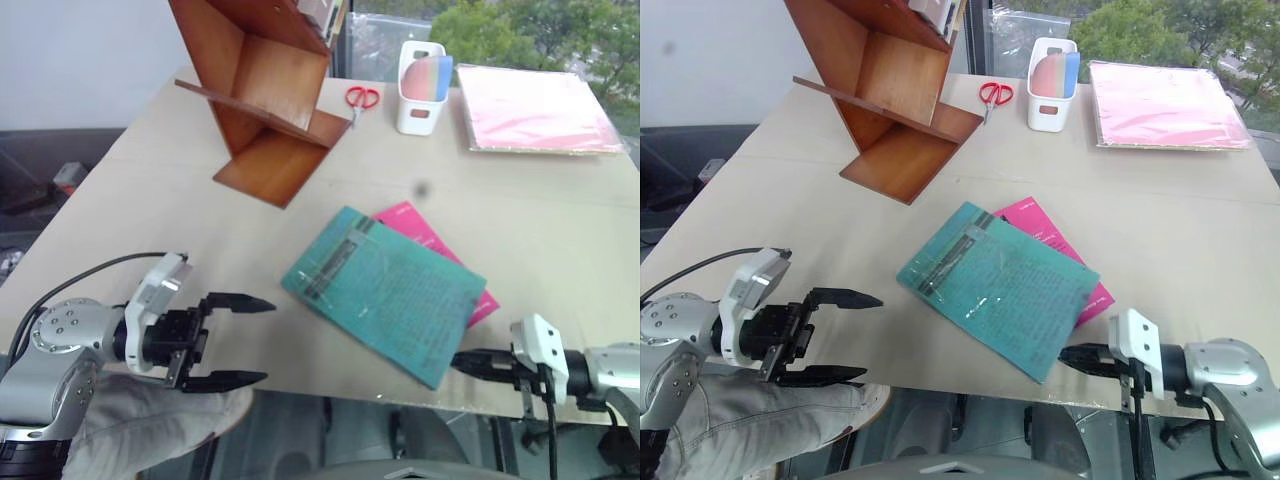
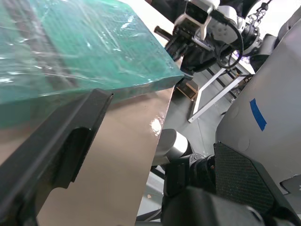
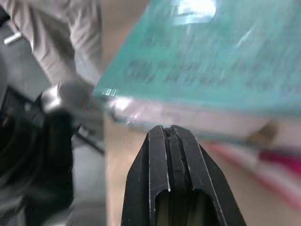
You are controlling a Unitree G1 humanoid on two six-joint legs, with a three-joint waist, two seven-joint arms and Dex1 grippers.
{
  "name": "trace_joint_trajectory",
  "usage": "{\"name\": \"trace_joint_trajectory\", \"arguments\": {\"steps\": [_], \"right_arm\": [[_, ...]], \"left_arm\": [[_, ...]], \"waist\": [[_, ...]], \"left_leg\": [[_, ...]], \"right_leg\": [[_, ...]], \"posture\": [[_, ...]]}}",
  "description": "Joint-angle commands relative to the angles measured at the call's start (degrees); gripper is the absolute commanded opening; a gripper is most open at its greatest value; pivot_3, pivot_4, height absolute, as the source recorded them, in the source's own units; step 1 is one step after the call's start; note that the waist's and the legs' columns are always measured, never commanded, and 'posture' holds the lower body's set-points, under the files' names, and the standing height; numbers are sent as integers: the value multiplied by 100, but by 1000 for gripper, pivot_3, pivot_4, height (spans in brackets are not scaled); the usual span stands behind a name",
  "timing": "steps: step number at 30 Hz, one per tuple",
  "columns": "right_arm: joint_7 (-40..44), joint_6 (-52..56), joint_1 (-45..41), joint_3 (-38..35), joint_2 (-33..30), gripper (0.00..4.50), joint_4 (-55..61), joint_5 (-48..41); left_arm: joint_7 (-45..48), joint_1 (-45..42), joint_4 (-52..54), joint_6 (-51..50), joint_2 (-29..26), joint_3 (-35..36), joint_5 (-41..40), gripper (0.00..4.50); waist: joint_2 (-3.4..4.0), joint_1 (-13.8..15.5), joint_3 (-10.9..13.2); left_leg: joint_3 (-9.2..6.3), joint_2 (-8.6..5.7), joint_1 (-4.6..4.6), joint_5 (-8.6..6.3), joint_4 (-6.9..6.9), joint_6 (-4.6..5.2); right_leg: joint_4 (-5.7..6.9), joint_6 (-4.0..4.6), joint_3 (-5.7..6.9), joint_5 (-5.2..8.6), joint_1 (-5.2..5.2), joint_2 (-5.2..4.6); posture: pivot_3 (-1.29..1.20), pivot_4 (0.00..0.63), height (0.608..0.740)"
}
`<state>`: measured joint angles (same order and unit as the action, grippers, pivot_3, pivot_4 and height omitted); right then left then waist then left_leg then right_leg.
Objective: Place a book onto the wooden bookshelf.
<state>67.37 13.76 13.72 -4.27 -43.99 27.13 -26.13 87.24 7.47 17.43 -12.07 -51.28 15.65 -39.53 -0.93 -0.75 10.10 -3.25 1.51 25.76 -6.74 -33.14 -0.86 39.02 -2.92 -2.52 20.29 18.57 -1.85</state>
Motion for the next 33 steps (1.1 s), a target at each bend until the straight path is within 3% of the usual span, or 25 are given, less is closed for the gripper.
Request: {"name": "trace_joint_trajectory", "arguments": {"steps": [1, 11, 23, 29, 33], "right_arm": [[-88, 146, -225, 48, 79, 52, -37, -239], [-105, 359, -770, 339, 57, 52, -307, -226], [51, 310, 113, -1032, -446, 52, -14, -792], [-247, 326, -128, -1200, -292, 52, 393, -1054], [-890, 468, -573, -1040, -144, 52, 670, -899]], "left_arm": [[-45, 90, 176, 2, -56, 140, -37, 4500], [-137, 163, 195, -24, -80, 118, -30, 4500], [-198, 383, 264, -147, -118, 124, -45, 4500], [-1026, 737, 405, -1138, 175, 164, -612, 4500], [-2054, 893, 554, -1758, 527, 268, -874, 4500]], "waist": [[0, 6, 0], [0, 5, 1], [1, 1, 0], [1, -1, 0], [1, 6, 0]], "left_leg": [[1, 0, 0, 0, 0, 0], [-1, -1, 0, 0, 0, 0], [2, -1, 0, -1, 0, 1], [2, 0, 0, -1, 1, 2], [-1, 0, 0, -1, 0, 1]], "right_leg": [[0, 0, 0, 0, 0, -1], [2, 0, 1, -1, 1, -1], [2, 0, -1, -1, 0, -5], [2, -1, -1, 0, 1, -5], [2, -1, 0, -1, 0, -6]], "posture": [[0, 150, 740], [0, 150, 740], [0, 150, 740], [0, 150, 740], [0, 150, 740]]}}
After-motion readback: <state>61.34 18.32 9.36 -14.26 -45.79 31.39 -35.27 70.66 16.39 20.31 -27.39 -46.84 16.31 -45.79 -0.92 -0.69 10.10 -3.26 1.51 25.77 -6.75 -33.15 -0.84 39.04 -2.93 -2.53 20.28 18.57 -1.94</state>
